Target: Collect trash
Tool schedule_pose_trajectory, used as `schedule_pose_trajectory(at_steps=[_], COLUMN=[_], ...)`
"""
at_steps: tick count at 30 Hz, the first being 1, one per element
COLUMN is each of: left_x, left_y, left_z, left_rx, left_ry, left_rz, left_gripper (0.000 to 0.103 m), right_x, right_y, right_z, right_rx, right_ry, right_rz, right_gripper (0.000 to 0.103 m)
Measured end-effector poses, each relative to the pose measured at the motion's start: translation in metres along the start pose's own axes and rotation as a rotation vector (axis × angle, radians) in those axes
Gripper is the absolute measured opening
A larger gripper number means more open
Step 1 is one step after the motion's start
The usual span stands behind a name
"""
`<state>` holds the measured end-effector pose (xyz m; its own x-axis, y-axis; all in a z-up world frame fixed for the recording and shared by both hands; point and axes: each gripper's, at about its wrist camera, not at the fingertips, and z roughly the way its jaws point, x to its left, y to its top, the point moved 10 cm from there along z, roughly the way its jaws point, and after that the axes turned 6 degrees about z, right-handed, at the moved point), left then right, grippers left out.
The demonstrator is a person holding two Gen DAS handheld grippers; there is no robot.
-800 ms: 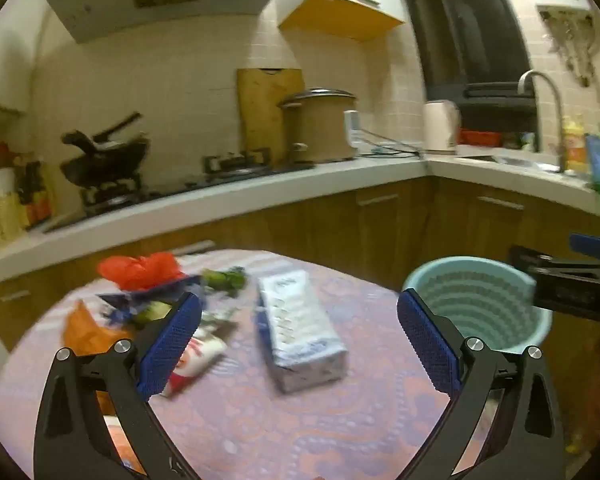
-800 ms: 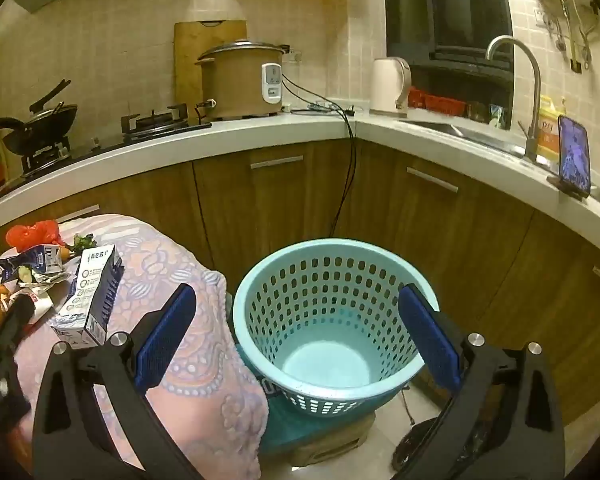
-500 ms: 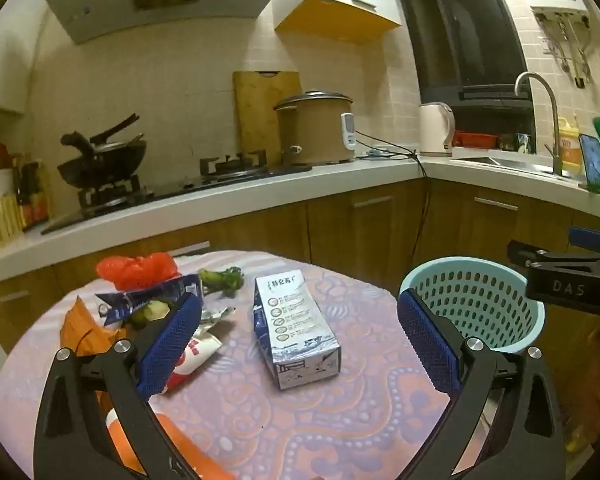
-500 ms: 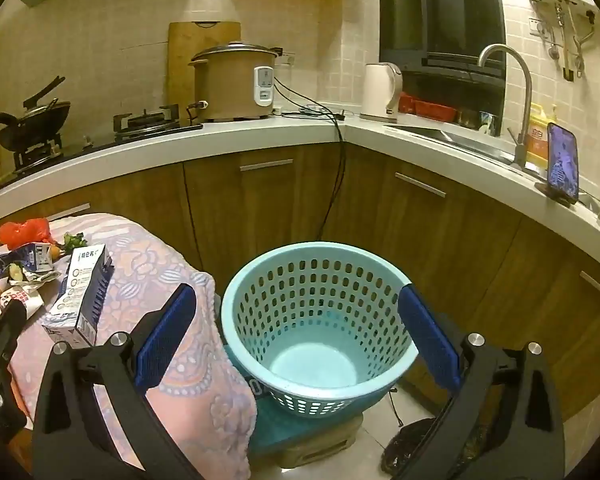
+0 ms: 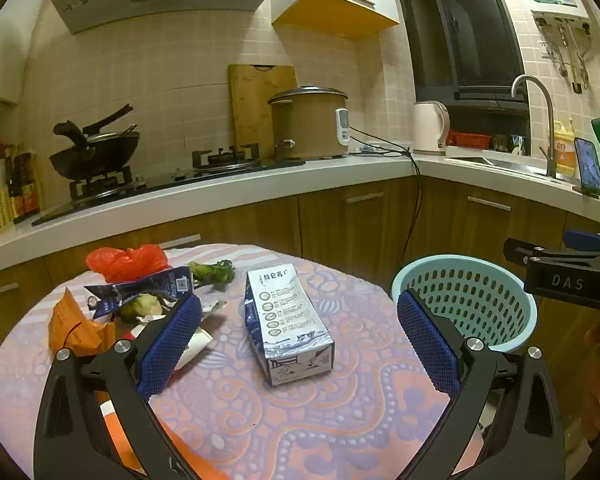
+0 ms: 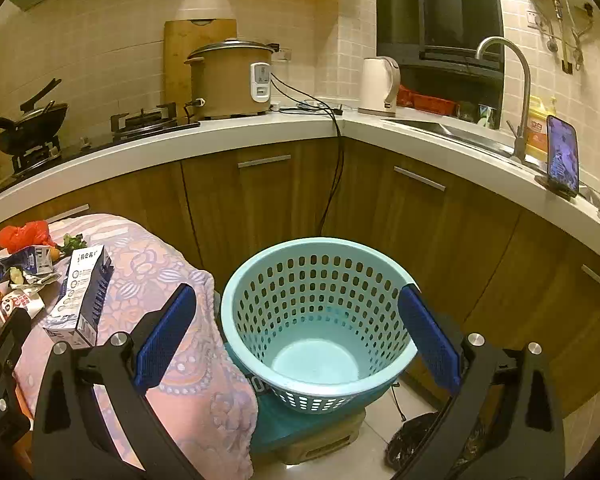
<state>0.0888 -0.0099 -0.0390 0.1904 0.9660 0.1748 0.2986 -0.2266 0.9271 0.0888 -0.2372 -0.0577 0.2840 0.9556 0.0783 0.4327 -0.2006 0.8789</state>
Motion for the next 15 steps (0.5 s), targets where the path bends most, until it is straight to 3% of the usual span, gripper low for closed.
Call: schedule_pose_trajectory(at_steps=[15], left_x=[0.003], left_y=[-0.003], left_z=[-0.001], left_rx=[-0.003], left_ry=[-0.013], left_rz=[-0.04], left_gripper=[0.095], right_x=[0.014], right_y=[-0.005], right_z=[0.002], right_rx=[0.018], right_ry=[0.023], right_rz=[-0.04], right_gripper=[0.096])
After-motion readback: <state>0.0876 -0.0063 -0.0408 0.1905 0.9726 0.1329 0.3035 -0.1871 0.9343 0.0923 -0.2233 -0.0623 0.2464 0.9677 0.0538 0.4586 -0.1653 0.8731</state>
